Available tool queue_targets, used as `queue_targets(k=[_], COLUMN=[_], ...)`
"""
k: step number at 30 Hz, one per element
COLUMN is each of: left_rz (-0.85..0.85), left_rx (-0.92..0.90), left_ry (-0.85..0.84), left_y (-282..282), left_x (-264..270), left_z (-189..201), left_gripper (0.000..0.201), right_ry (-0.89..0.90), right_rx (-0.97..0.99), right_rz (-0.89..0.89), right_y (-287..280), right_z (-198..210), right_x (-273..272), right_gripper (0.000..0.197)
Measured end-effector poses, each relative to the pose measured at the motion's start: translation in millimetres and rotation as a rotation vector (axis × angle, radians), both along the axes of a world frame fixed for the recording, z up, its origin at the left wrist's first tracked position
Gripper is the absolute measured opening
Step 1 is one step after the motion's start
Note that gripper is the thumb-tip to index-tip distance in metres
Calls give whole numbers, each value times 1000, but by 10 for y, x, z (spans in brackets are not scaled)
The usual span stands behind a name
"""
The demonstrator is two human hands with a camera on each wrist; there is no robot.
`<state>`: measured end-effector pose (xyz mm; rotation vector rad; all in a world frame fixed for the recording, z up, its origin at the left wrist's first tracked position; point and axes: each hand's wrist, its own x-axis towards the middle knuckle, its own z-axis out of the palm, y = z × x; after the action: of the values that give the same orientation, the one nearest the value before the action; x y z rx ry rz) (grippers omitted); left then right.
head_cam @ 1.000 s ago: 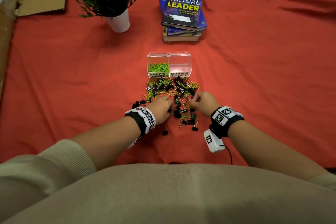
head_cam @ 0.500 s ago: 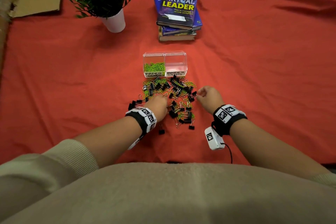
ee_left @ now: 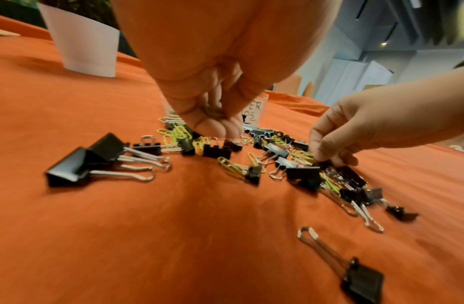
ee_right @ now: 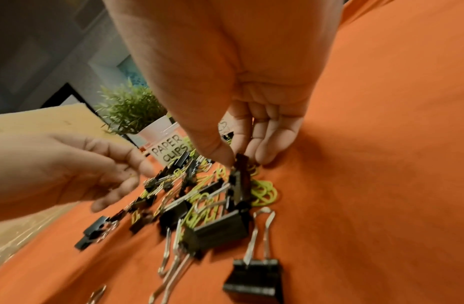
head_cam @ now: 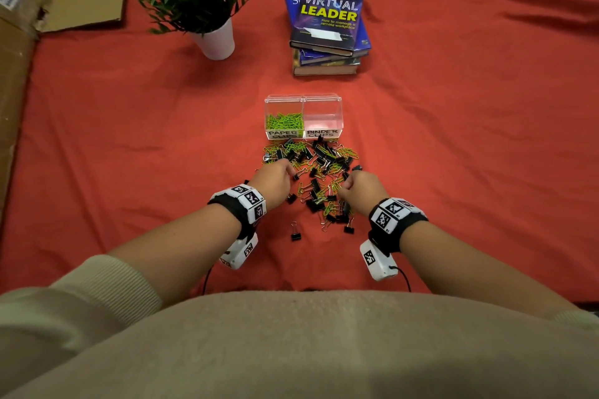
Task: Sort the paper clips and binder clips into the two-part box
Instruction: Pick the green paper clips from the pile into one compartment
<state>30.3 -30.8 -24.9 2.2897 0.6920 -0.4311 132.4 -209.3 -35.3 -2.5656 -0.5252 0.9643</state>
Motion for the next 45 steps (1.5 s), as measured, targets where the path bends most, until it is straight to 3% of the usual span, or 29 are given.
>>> queue_targets(k=[2,8,13,15,19,21,25,29,33,37,41,45], left_rz=[-5,-154,-174,-175,-190,-185,-157,-138,-53,78,212,291], left_rx=[32,177,246,268,263,241,195,134,14,-63,-226,-362], left_ry=[-7,9,29,27,21,38,86,98,-17,-94,-102,-66], left_y=[16,-88,-198,-230,-251,-247,-240,-223,-134,84,245,245], left_x=[-13,-27,42,60,71,67,82,85,69,44,12,-6], left_z=[2,-126,-209,-221,-248,-246,-237,-211,-88,13,20,36], left_gripper=[24,14,18,22,22,16,12,12,19,7,18,34], right_ry=[10,-28,101,93,-209,-263,-304,-330,-293,-249,-100,128], right_rx=[24,68,111,93,69,93,45,-22,-92,-127,-80,197], right_rz=[-42,-193,-216,-191,-47,72,290,350,424,433,267,-85], right_y=[-20,-152,-164,-178,-251,-266,-203,-149,-89,-12,29,-61], right_z=[13,66,21,4,8,7,-32,-62,-49,-15,30,100], right_x=[58,211,188,176,171,122,2,-71,-117,-127,-39,84], right_gripper=[17,9,12,16,13,10,19,25,21,21,14,4])
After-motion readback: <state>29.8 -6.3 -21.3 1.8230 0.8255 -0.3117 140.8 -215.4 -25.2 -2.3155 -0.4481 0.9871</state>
